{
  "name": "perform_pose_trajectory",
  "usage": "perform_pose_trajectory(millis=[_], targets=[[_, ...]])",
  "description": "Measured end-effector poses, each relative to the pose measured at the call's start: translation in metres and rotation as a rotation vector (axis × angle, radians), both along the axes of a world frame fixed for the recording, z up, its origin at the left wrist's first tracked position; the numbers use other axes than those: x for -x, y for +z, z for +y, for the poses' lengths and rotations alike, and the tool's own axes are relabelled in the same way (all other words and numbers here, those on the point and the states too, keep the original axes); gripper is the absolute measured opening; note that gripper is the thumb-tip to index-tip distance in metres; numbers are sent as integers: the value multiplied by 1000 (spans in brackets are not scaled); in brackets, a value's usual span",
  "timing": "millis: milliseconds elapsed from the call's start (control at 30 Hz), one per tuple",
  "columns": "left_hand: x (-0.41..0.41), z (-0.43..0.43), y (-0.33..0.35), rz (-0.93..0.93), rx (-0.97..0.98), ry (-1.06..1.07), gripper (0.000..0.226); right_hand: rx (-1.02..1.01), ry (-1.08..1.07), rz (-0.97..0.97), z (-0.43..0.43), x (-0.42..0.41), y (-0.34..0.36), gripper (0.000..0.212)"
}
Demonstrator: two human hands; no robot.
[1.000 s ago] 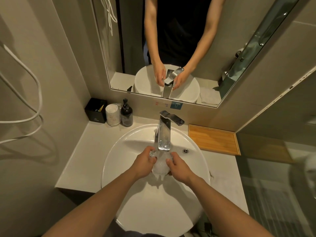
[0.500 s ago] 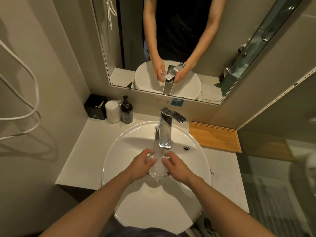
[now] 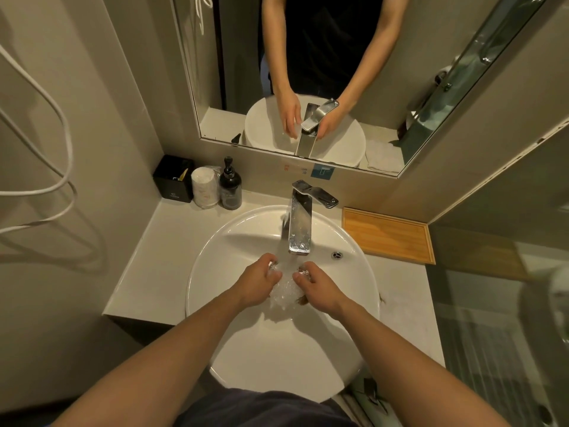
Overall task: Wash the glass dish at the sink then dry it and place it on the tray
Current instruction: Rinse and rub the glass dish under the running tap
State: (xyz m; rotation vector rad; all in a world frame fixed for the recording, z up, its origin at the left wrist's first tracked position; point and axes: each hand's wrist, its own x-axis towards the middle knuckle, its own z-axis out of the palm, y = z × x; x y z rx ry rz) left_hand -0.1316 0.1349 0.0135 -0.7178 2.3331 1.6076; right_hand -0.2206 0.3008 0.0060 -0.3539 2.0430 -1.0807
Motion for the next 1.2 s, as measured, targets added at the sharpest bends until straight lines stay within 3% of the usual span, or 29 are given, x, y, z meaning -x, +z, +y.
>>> perform_pose_trajectory(millis=[133, 333, 567, 800, 933, 1200], targets=[[9, -4, 0, 30, 129, -62, 42, 25, -9, 21, -2, 4, 4, 29], [-1, 6, -7, -9, -71, 69, 16, 16, -20, 11, 2, 0, -1, 27], [15, -1, 2, 62, 140, -97, 41, -7, 42, 46, 0, 7, 5, 29], [4, 4, -11, 6, -9, 2, 22, -7, -17, 20, 2, -2, -5, 28], [15, -1, -4, 54, 145, -141, 41, -22, 74, 111, -2, 2, -1, 31], [9, 3, -9, 120, 145, -116, 29, -34, -5, 60, 1, 1, 1, 27]])
